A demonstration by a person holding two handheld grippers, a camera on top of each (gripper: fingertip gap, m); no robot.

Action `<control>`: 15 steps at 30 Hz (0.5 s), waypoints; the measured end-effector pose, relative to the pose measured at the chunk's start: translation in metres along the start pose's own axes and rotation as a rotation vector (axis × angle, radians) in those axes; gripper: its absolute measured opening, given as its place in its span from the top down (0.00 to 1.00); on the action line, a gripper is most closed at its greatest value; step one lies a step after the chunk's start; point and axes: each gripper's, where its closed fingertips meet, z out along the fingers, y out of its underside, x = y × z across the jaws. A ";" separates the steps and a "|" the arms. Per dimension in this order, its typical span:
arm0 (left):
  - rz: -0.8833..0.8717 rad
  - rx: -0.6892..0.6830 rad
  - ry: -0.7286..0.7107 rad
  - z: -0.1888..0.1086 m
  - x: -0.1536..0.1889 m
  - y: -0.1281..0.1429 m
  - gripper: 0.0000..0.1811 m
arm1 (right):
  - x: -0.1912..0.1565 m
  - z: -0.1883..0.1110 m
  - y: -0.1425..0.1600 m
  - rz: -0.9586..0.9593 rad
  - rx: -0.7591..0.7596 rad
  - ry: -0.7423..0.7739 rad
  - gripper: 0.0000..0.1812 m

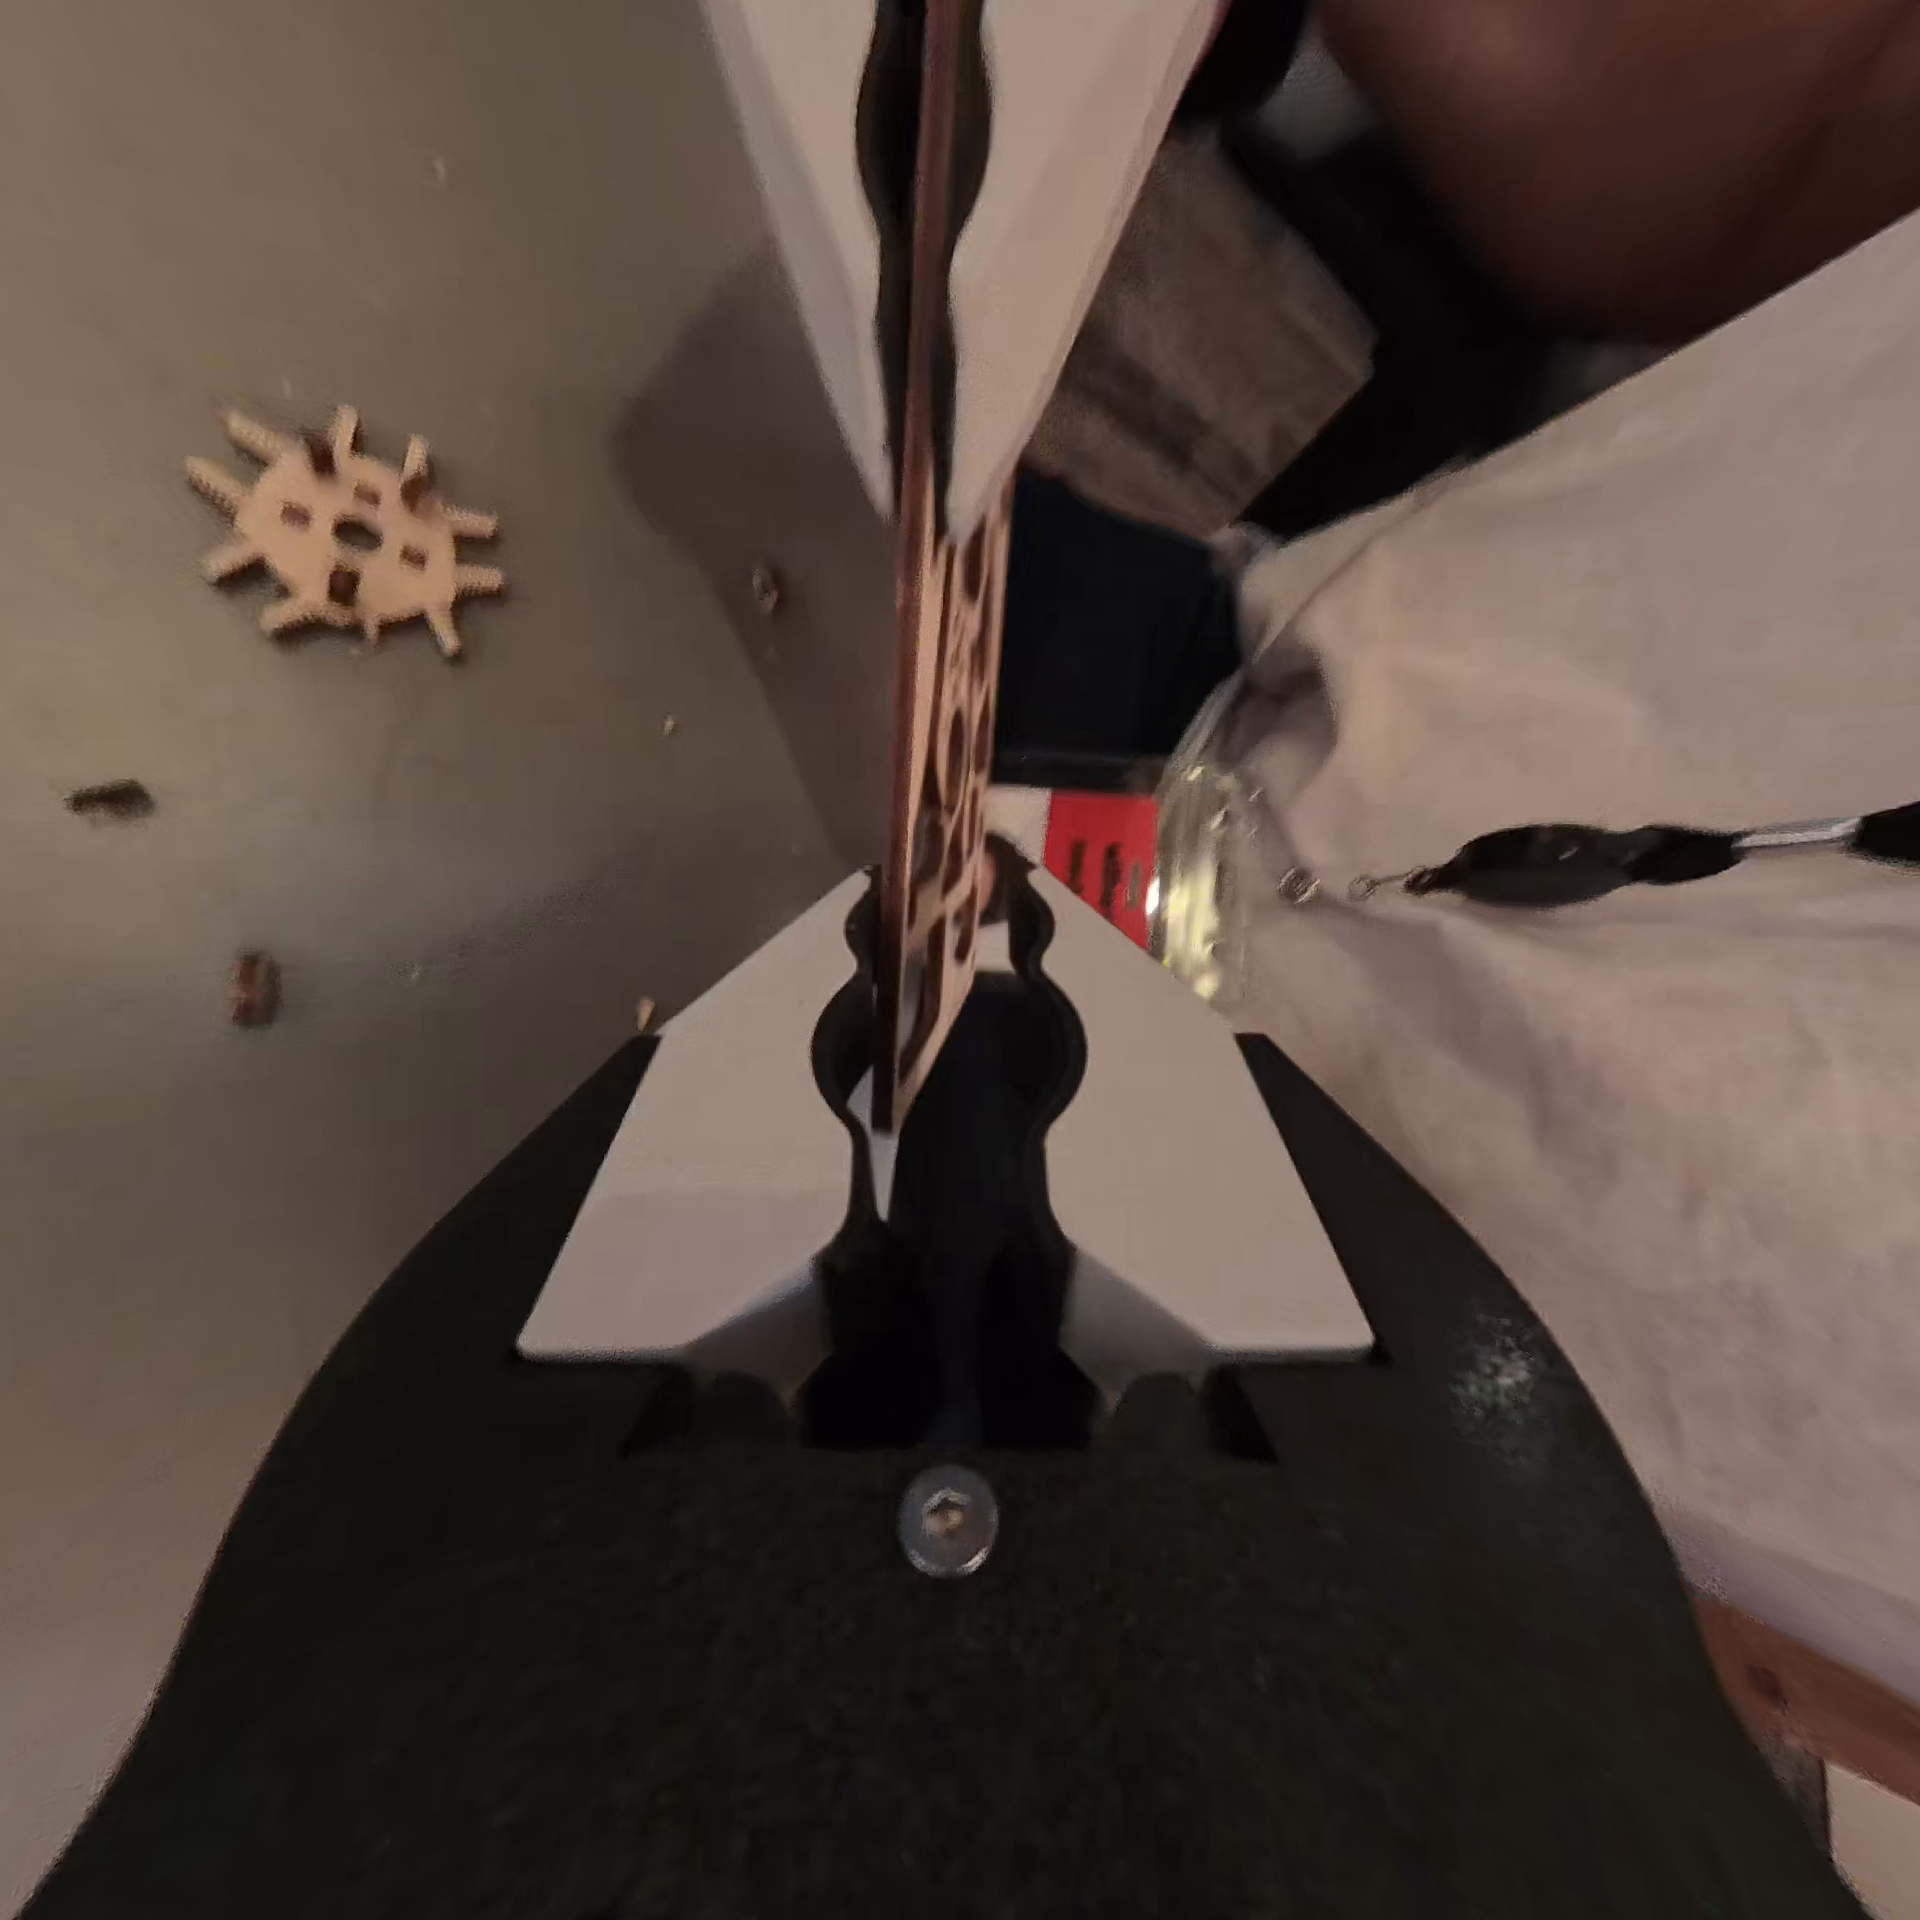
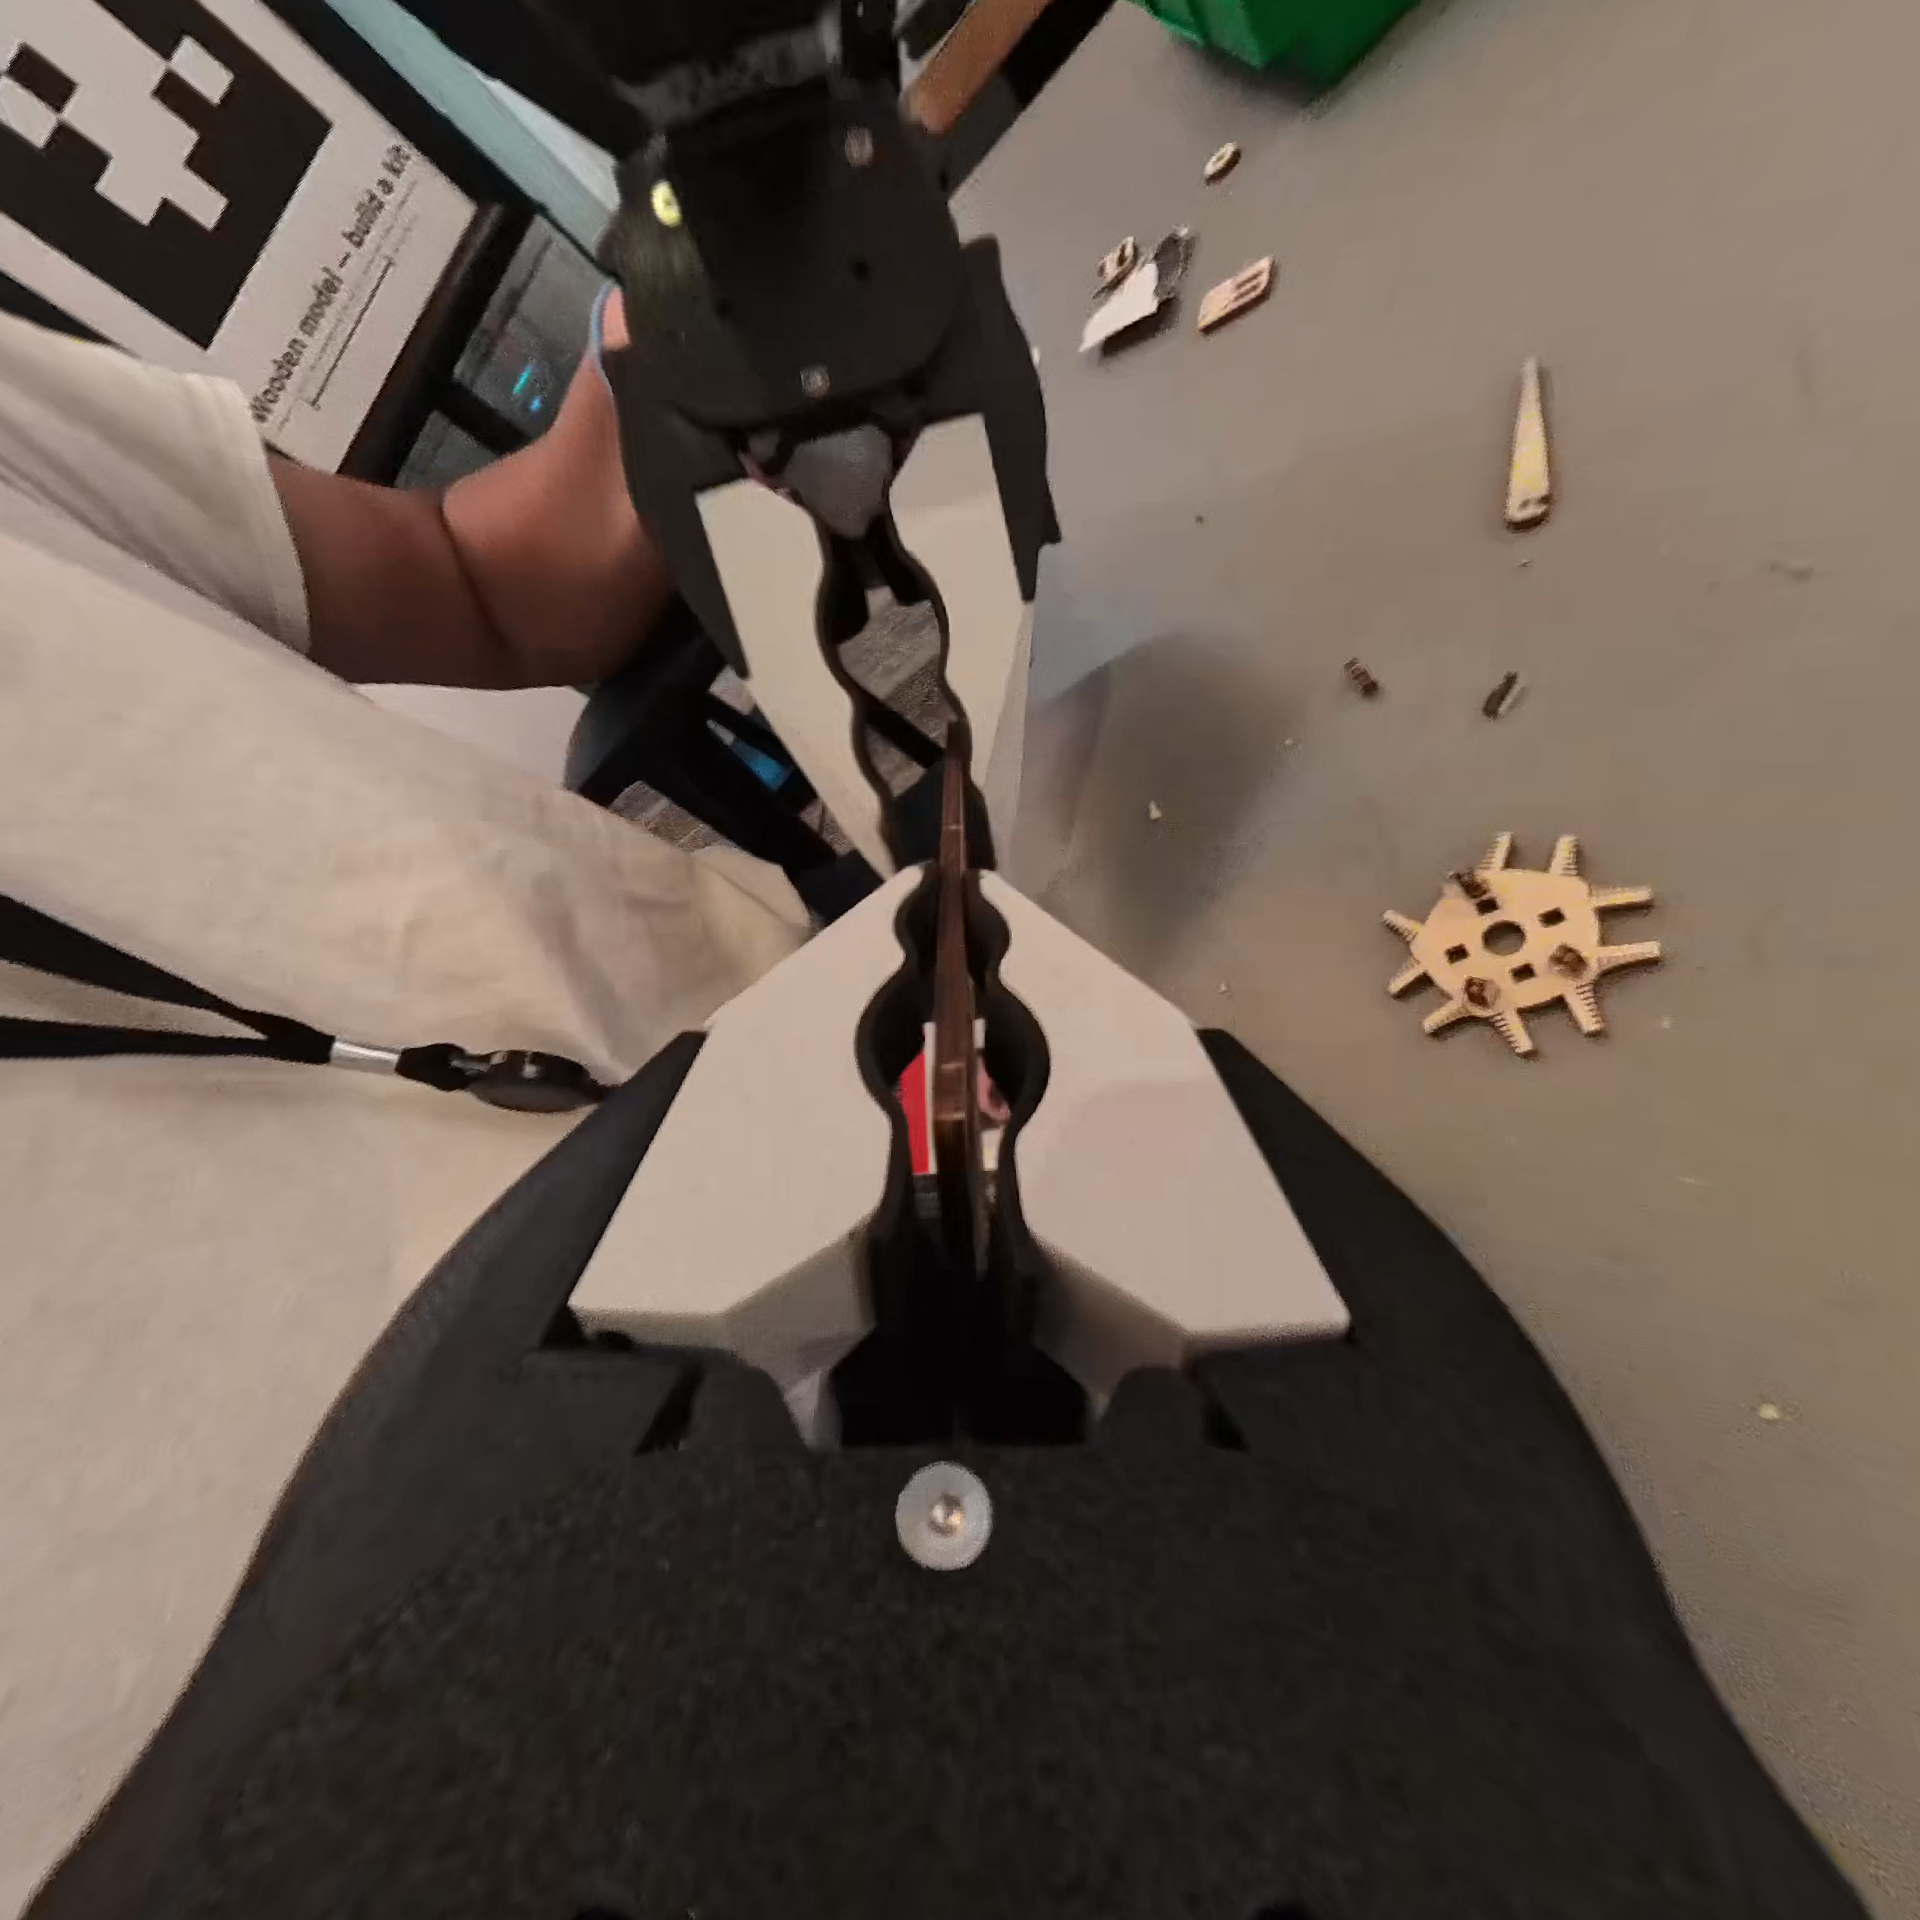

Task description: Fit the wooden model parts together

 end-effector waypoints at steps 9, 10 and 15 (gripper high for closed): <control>-0.061 0.138 0.100 0.014 -0.003 -0.024 1.00 | 0.007 0.004 0.004 -0.054 0.013 0.062 0.96; -0.088 0.148 0.117 0.016 -0.004 -0.023 1.00 | 0.008 0.005 0.006 -0.060 0.010 0.070 0.97; -0.142 0.159 0.145 0.022 -0.011 -0.019 0.99 | 0.021 0.009 0.012 -0.087 0.004 0.125 0.96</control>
